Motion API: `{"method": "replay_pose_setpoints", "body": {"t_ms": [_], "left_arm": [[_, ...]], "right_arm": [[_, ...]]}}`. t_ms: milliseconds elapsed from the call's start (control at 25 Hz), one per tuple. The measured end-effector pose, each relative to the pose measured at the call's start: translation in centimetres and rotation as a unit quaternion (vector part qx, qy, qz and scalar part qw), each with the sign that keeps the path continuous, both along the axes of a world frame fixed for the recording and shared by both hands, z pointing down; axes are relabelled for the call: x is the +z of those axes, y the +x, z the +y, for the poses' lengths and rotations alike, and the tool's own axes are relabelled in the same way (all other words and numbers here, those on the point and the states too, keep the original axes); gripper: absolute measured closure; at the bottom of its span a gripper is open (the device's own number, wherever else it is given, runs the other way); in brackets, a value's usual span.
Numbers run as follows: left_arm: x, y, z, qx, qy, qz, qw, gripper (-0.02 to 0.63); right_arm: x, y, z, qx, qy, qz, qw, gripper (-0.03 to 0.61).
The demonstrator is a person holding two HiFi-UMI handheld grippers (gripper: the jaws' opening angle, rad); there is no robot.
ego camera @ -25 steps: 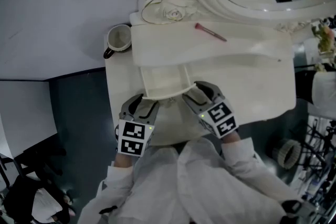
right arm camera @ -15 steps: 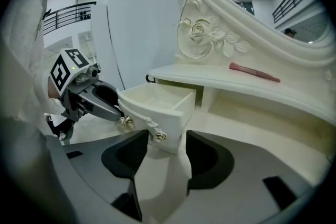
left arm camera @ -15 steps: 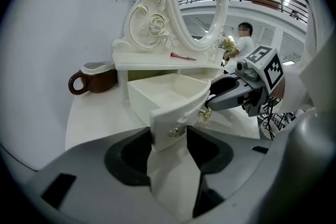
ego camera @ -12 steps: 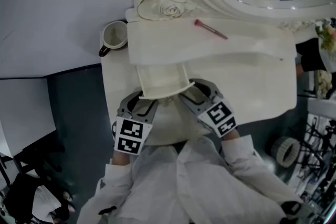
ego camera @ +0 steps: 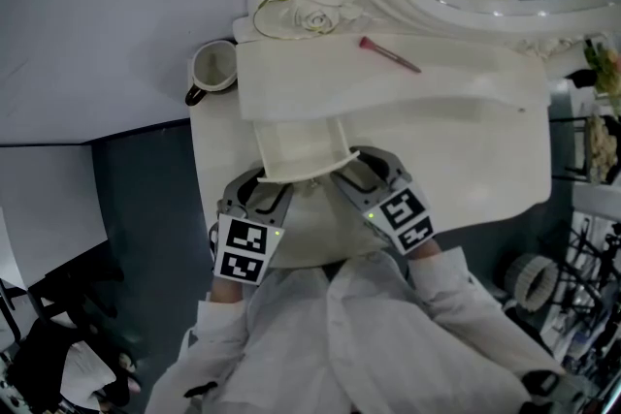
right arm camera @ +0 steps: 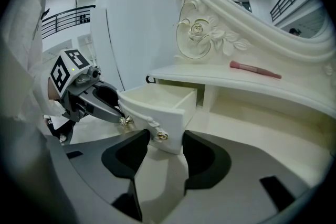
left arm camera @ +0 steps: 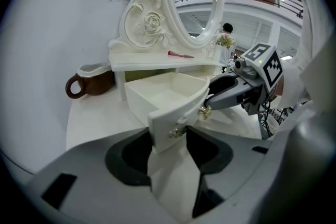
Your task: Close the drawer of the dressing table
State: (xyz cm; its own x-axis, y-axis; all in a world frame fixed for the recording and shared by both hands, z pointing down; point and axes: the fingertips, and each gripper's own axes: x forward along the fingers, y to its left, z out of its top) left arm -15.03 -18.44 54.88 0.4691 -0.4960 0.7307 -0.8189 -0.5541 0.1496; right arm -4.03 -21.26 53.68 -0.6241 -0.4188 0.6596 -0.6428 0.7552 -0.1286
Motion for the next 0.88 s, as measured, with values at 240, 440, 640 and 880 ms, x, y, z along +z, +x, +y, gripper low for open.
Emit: {"method": "replay_pose_setpoints", "body": {"t_ms": [240,440,640,880], "left_arm": [[0.0,-0.1,-0.4,0.005,0.015,-0.019,0.9997,0.41],[0.2,-0.3,-0.7,0.002,0.023,-0.019,0.9996,0.411],[-0.1,-0.2,-0.9,0.005,0.022,-0.018,0.9996,0.413],[-0.4,0.1,-1.2,0.013,0.038,-0.02,0.999,0.417]], "right_arm": [[-0.1,0.2,-0.3,0.007,0.012,0.022,1.0,0.382],[-0.2,0.0,-0.7,0.003,0.019,0.037,0.999,0.383],[-0.4,0.3,-0.9,-0.002,0.031,0.05,0.998,0.397],[-0.9,0.6,-1.1,0.001,0.047,0.057,0.997,0.4]]}}
